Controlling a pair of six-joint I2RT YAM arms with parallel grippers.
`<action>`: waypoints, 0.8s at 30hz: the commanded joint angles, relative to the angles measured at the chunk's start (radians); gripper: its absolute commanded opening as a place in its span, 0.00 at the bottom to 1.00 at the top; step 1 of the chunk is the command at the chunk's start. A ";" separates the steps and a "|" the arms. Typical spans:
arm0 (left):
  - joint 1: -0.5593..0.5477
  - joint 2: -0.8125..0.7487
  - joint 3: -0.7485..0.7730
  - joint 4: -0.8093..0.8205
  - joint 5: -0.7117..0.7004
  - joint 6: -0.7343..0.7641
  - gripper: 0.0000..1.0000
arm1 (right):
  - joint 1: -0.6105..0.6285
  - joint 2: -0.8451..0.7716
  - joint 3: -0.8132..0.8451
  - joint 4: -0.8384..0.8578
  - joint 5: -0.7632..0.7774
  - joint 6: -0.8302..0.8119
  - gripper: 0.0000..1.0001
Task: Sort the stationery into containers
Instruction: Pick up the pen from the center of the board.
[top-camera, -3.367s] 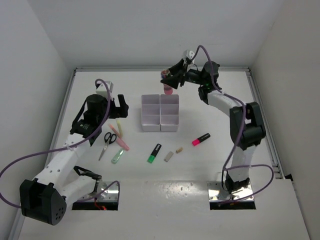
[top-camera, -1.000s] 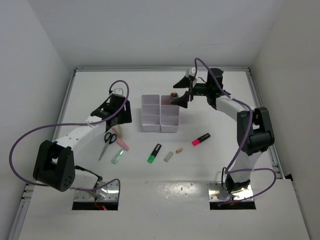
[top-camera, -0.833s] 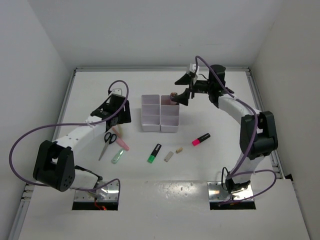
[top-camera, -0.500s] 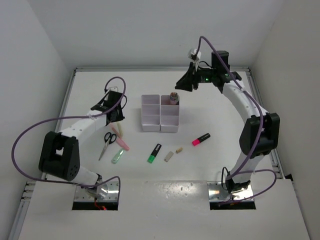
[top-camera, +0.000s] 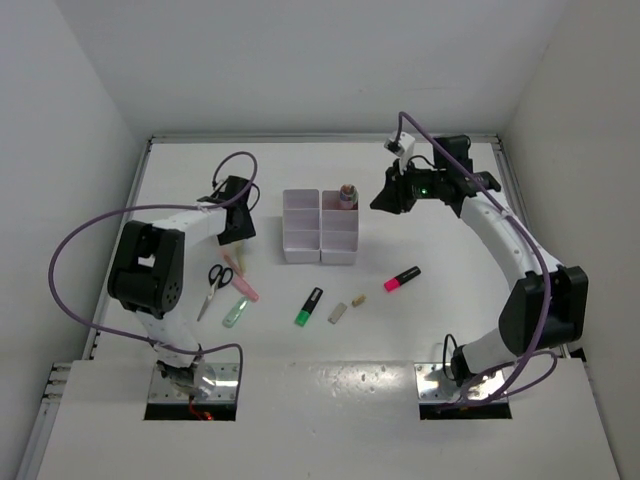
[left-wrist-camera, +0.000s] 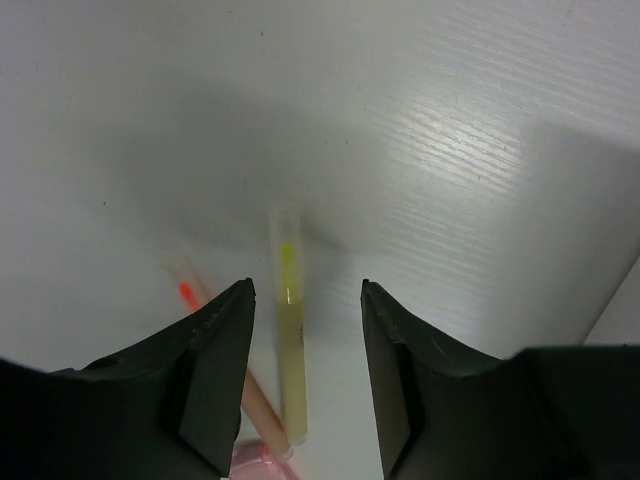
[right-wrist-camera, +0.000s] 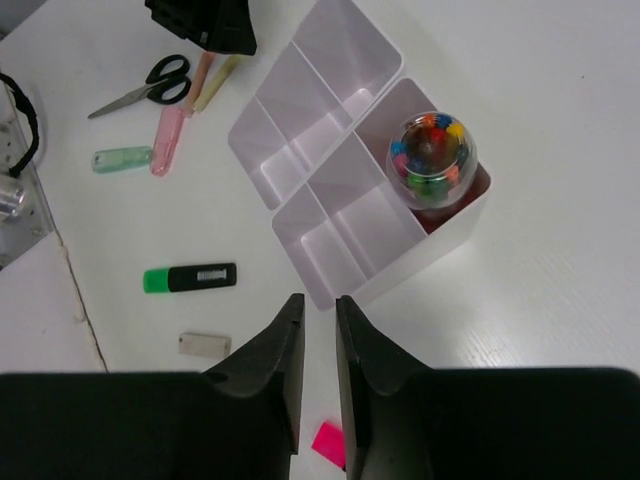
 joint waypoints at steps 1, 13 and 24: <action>0.014 0.019 0.039 0.008 -0.001 -0.034 0.53 | -0.002 -0.015 -0.012 0.016 0.034 0.005 0.20; 0.072 0.099 0.067 0.008 0.049 -0.034 0.42 | -0.029 -0.035 -0.032 0.016 0.016 0.005 0.21; 0.116 0.141 0.076 -0.023 0.149 0.016 0.22 | -0.059 -0.044 -0.032 0.025 -0.003 0.005 0.21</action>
